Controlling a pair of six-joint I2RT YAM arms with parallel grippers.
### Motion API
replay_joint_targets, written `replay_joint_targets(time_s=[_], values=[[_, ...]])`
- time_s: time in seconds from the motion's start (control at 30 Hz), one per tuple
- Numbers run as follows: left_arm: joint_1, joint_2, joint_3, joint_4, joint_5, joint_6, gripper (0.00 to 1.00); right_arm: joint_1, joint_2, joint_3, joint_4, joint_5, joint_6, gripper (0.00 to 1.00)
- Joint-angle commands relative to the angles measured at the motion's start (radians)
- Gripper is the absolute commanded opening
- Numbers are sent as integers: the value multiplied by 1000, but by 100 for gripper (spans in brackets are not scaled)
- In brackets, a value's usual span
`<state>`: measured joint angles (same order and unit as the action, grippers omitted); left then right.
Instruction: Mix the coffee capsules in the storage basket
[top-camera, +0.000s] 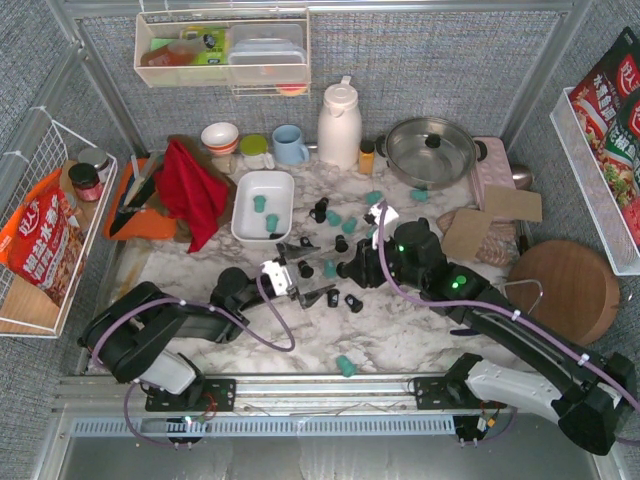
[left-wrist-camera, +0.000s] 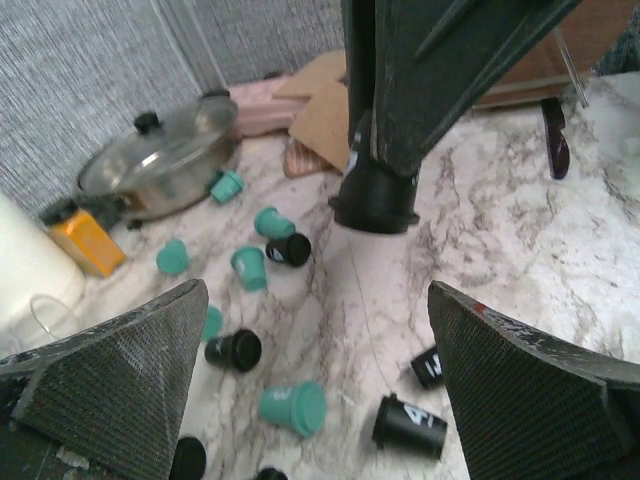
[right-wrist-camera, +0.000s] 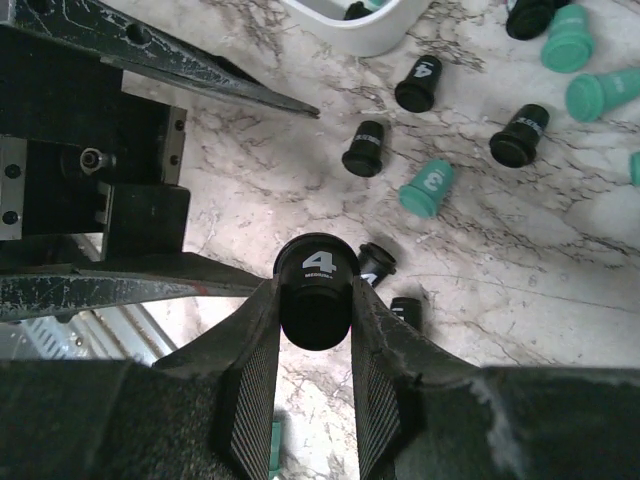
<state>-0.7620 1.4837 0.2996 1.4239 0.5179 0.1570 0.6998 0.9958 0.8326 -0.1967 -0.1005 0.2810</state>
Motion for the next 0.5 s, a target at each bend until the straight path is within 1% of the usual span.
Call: replay_joint_targets(time_s=[0.0,0.2,0.37,0.43,0.47], values=[[-31,41,17,193,44,44,99,-2,-10,-2,59,-85,0,28],[-77,76,38,212,47,81,99,-4,-28,-21,75,-95,8,28],[-102,98,54,210,-15,90,99,-4,-17,-36,102,-122,22,29],[-108,99,56,211,-16,94,100,-5,-13,-36,108,-127,29,29],[-109,99,56,211,-12,98,98,-5,-13,-38,111,-129,31,29]])
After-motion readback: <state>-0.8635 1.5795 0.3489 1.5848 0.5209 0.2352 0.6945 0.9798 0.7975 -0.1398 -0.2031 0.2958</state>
